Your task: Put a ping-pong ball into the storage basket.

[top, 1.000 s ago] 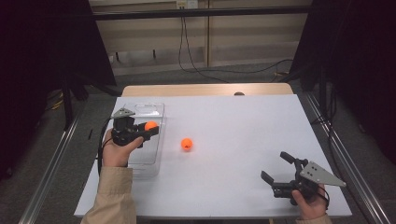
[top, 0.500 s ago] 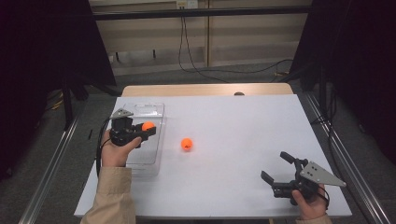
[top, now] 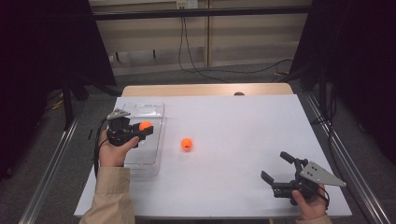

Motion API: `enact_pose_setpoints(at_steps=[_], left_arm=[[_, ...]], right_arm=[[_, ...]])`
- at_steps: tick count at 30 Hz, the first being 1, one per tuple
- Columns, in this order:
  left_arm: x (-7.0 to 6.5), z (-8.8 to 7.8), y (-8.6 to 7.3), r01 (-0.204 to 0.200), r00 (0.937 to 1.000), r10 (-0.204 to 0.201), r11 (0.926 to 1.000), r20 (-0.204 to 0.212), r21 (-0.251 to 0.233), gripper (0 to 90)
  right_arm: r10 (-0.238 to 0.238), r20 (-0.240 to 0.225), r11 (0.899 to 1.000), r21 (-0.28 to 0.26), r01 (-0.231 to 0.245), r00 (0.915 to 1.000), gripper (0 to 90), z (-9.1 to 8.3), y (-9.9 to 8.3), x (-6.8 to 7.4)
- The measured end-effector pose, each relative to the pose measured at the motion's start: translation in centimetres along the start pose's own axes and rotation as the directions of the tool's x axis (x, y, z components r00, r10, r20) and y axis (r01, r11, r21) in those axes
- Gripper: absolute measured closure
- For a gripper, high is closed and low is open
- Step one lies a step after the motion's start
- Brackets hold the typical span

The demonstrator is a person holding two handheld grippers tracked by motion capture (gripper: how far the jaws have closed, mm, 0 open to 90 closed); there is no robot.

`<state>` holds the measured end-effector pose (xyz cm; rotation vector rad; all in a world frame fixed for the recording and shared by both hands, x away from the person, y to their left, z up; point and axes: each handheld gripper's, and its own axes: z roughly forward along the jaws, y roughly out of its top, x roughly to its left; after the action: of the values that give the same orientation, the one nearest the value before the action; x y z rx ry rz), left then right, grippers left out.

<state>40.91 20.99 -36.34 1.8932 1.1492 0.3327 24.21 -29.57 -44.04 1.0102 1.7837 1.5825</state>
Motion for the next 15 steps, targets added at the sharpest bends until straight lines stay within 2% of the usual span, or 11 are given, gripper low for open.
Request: enact_pose_setpoints(at_steps=[15], left_arm=[[0.55,-0.12,-0.21,0.003,0.9997,-0.003,1.0000,-0.025,0.000,50.9]], right_arm=[[0.001,-0.001,1.000,-0.001,-0.001,1.0000,0.7,-0.03,0.01,0.02]])
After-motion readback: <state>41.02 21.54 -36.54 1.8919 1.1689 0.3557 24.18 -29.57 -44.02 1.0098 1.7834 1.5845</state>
